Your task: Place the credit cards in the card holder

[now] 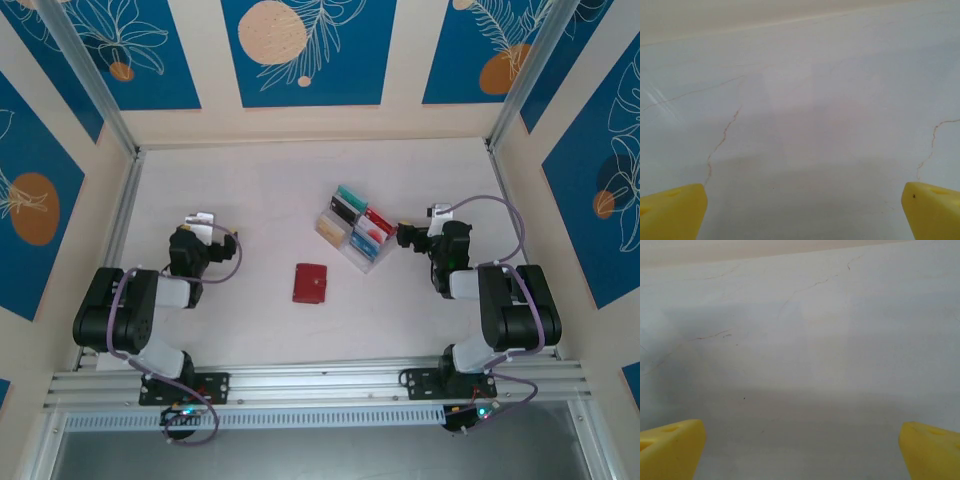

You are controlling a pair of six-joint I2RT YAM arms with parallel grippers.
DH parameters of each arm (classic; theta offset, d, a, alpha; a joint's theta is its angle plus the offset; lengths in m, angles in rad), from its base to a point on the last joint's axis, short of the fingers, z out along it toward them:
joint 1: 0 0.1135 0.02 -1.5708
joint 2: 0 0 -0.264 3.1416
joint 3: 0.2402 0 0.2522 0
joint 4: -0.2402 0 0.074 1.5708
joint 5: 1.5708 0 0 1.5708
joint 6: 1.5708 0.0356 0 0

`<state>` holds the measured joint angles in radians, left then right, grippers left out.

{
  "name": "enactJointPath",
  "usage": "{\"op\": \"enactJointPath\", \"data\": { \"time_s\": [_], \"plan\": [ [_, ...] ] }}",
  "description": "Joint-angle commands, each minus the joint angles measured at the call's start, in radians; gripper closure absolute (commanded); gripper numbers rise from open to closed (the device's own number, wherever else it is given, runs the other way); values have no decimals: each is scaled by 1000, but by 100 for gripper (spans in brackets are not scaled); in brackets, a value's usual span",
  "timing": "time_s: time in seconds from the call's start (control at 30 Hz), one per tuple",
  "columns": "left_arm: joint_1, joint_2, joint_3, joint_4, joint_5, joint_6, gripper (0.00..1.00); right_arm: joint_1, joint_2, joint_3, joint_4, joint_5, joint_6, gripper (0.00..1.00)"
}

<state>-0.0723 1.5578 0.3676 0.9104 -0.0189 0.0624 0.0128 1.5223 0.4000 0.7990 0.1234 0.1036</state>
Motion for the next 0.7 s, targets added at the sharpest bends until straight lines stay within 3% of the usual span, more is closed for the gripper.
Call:
{"op": "enactJointPath", "data": {
  "time_s": [0.0,0.4,0.67],
  "plan": [
    [0,-1,11,9,12,7,0,-2,1,19,0,-24,-13,1],
    [2,-1,10,10,13,4,0,-3,1,20,3,-26,-11,1],
    [2,0,3,24,-81,-28,0,-12,-1,20,2,-43,-7,1]
  ]
}}
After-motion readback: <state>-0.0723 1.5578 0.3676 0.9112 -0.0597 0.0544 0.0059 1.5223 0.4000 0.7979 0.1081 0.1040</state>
